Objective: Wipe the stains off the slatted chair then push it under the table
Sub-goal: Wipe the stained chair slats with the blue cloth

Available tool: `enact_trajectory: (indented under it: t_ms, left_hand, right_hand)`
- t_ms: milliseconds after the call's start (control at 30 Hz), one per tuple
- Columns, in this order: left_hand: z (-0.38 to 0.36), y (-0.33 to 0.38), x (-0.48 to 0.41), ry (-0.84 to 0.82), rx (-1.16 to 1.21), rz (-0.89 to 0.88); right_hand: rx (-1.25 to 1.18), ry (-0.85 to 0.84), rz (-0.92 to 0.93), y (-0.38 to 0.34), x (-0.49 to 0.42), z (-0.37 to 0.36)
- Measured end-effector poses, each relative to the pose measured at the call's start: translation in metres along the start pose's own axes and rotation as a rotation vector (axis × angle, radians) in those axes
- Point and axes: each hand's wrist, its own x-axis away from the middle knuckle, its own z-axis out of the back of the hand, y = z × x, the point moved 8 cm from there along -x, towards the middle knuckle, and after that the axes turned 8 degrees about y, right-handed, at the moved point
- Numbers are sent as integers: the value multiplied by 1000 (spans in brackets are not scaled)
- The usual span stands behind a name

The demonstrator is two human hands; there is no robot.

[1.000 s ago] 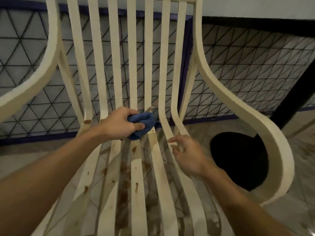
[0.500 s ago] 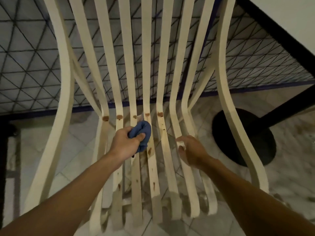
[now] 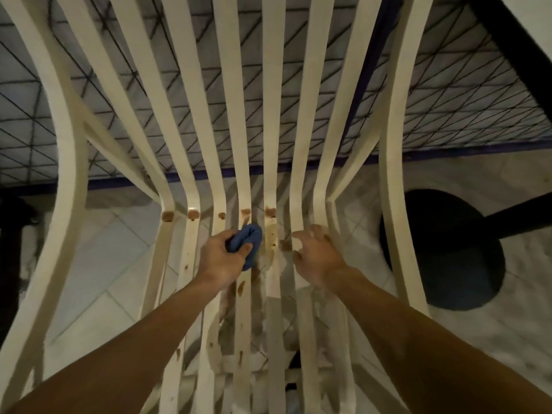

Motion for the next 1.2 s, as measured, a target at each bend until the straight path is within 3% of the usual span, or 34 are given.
enact_trajectory:
  t_ms: [167,333,567,700,800,1200]
  left_hand:
    - [-15,17,-22,3,-96,-89]
    - [-22,21,-60,-36,-202,-190]
    - [-62,71,-93,-91,-543,-612]
    - [-87,71,-107,-184,-830,-702]
    - [-94,76,-107,-224,-883,-801]
    - [-89,62,-101,-427,-826,-496]
  right_hand:
    - [33,-43,68,5,-30,2]
    - [-6,-26,24,11,-56,6]
    - [106,-30,65,24,-53,-11]
    - [145,-54,42,29,-55,-12]
    - [135,-65,28,28,-55,-11]
    - [93,-50,-19,26,-53,-8]
